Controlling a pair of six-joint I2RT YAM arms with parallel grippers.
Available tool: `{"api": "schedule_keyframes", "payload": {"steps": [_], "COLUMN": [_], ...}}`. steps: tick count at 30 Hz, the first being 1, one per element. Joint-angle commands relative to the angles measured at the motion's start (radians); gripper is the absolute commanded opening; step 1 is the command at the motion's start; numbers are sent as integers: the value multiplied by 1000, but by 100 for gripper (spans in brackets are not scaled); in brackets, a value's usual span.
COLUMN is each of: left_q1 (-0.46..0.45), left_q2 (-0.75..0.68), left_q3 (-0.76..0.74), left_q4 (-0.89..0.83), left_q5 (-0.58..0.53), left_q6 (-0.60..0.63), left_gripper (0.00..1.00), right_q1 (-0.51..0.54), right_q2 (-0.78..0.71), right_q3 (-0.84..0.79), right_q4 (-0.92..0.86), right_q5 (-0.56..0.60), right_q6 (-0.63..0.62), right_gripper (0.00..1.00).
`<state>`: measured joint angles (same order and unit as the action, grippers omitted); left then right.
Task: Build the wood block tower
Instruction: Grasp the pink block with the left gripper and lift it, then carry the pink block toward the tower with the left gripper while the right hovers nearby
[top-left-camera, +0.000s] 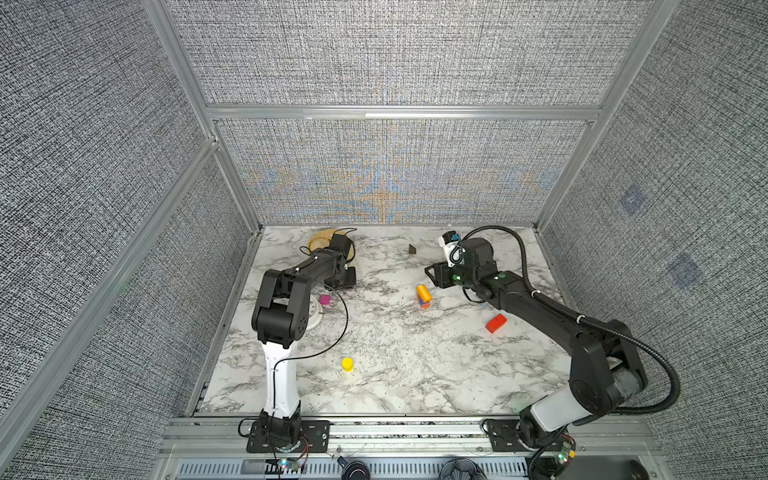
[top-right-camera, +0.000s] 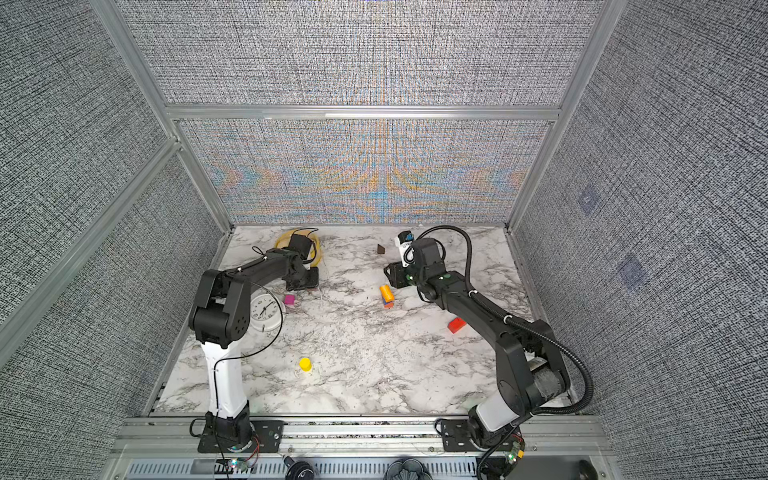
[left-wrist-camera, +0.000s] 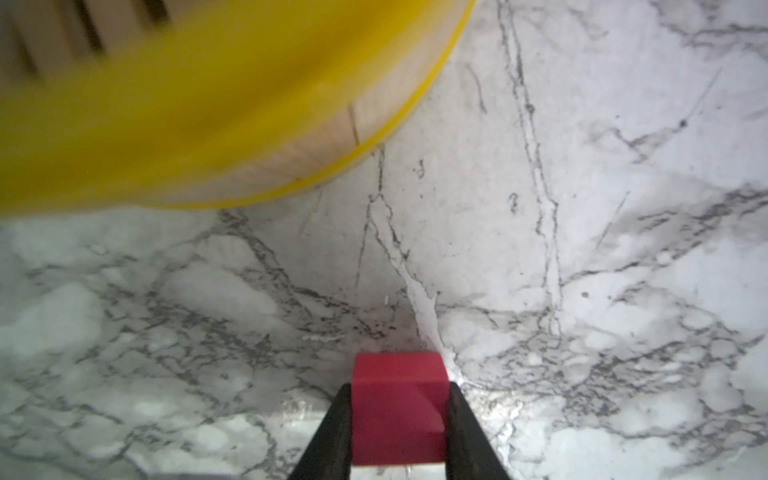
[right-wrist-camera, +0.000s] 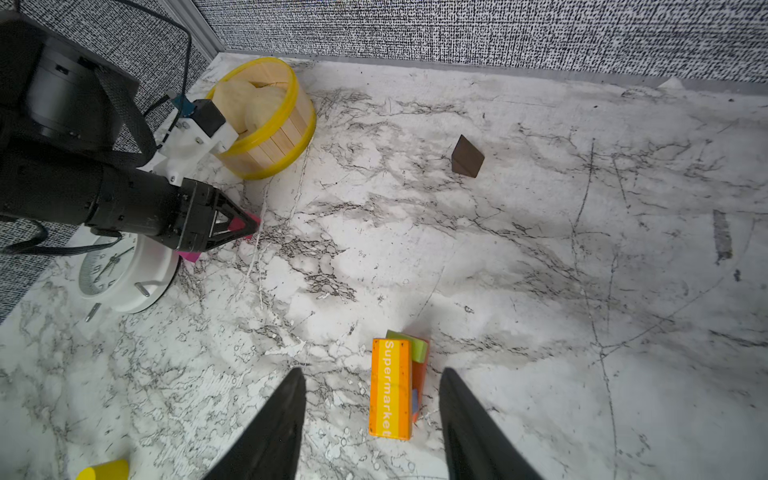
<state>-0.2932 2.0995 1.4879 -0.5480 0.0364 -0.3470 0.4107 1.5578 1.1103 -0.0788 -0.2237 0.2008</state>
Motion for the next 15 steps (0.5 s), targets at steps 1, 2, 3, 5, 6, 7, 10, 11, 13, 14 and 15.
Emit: {"api": "schedule_keyframes", "payload": {"steps": [1, 2, 3, 5, 6, 7, 10, 11, 13, 14, 15], "left_q1": [-1, -1, -1, -3, -4, -4, -4, -4, -4, -4, -4], "left_q2": [-33, -52, -70, -107, -137, -157, -209, -222, -249, -259, -270], "left_q3": [-21, -37, -53, -87, -103, -115, -149, -161, -190, -202, -216], "left_q4": [14, 34, 54, 96, 117, 132, 186, 212, 284, 320, 363], "left_q5": [85, 111, 145, 199, 225, 251, 330, 360, 433, 459, 480], "left_q6": [25, 28, 32, 38, 35, 26, -27, -53, -125, -162, -208], "left_gripper": [31, 31, 31, 31, 31, 31, 31, 30, 30, 30, 30], "right_q1": [-30, -41, -52, -67, -71, -73, -74, -74, -73, -69, -65], "right_q2": [5, 11, 17, 32, 38, 43, 43, 39, 15, 1, -18], "right_q3": [23, 33, 47, 85, 106, 122, 137, 130, 89, 62, 32], "right_q4": [-11, -27, -47, -98, -126, -148, -174, -168, -109, -68, -12], "right_q5": [-102, -130, -155, -192, -207, -220, -253, -258, -268, -271, -268], "right_q6": [47, 57, 65, 81, 94, 101, 142, 157, 199, 216, 239], "right_gripper": [54, 54, 54, 54, 53, 53, 52, 51, 50, 48, 46]}}
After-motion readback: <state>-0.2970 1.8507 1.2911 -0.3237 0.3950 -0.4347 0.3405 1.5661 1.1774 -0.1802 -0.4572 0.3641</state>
